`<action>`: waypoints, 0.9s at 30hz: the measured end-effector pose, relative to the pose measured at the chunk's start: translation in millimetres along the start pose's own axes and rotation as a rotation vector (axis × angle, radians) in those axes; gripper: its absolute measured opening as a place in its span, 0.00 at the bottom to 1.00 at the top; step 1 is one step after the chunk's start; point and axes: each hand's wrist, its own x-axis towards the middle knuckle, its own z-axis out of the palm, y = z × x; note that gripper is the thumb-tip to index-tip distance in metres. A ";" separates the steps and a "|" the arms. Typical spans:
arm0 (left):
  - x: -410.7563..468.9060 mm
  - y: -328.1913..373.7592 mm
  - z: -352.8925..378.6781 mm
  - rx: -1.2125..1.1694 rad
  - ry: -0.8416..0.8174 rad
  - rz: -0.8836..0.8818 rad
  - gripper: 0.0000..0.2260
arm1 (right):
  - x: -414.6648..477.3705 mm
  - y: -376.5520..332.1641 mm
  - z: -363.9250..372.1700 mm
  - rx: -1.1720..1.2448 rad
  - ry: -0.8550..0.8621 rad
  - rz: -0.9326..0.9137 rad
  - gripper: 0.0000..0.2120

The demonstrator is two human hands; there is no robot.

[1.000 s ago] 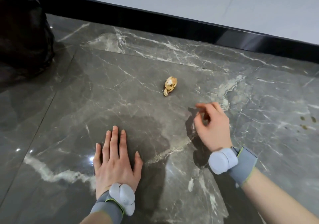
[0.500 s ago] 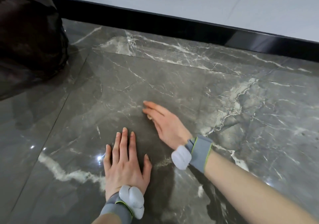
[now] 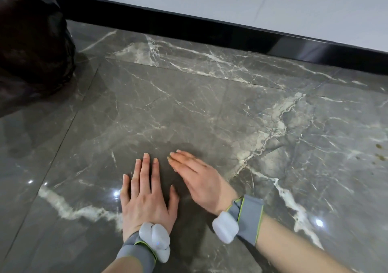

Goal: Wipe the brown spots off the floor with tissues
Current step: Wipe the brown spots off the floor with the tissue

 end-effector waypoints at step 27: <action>0.5 1.3 -1.1 -0.010 0.012 -0.002 0.30 | -35.5 55.7 -50.9 -0.116 0.334 0.526 0.16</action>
